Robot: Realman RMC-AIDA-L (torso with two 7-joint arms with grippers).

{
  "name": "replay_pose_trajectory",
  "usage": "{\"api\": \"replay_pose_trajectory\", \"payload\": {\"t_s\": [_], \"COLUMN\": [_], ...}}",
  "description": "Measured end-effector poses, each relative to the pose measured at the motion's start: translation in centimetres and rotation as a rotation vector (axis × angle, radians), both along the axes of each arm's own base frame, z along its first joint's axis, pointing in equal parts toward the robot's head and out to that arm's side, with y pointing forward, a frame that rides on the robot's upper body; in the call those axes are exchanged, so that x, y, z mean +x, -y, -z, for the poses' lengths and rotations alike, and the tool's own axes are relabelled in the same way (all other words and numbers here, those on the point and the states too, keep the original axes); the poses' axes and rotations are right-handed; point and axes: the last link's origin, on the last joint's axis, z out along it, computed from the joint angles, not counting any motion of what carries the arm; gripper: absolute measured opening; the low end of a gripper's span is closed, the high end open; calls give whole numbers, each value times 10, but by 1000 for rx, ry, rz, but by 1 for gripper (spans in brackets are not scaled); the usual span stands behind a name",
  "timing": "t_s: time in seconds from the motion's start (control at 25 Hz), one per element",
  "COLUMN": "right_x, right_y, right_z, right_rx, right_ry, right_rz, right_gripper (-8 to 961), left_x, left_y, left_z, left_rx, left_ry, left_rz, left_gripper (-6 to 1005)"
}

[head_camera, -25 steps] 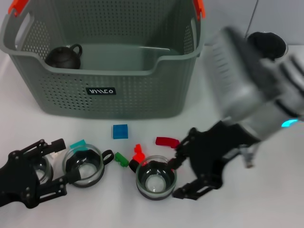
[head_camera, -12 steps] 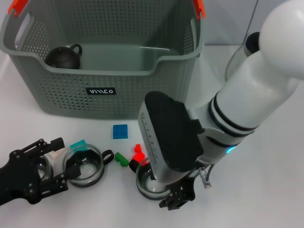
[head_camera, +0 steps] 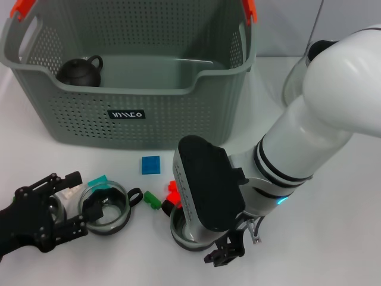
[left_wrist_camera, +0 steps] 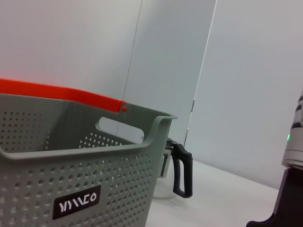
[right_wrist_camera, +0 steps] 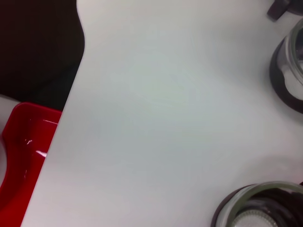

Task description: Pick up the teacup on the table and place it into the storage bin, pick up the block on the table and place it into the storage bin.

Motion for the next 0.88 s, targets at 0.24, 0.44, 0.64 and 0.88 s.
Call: {"api": "replay_pose_trajectory", "payload": {"t_s": [0.24, 0.44, 0.64, 0.88], "right_x": [-1, -1, -2, -25], "right_y": [-1, -1, 1, -1], "right_z": [0, 0, -1, -45], "right_rx": [14, 18, 10, -40], "right_ry": [-6, -2, -10, -160], "right_rz": [26, 33, 43, 124], "right_gripper": [525, 426, 174, 55], "left_x": [0, 0, 0, 1], "left_y": [0, 0, 0, 1], "left_z": [0, 0, 1, 1], "left_rx": [2, 3, 1, -2], "left_ry": [1, 3, 8, 14], "left_rz": [-1, -2, -2, -3], "left_gripper": [824, 824, 824, 824]}}
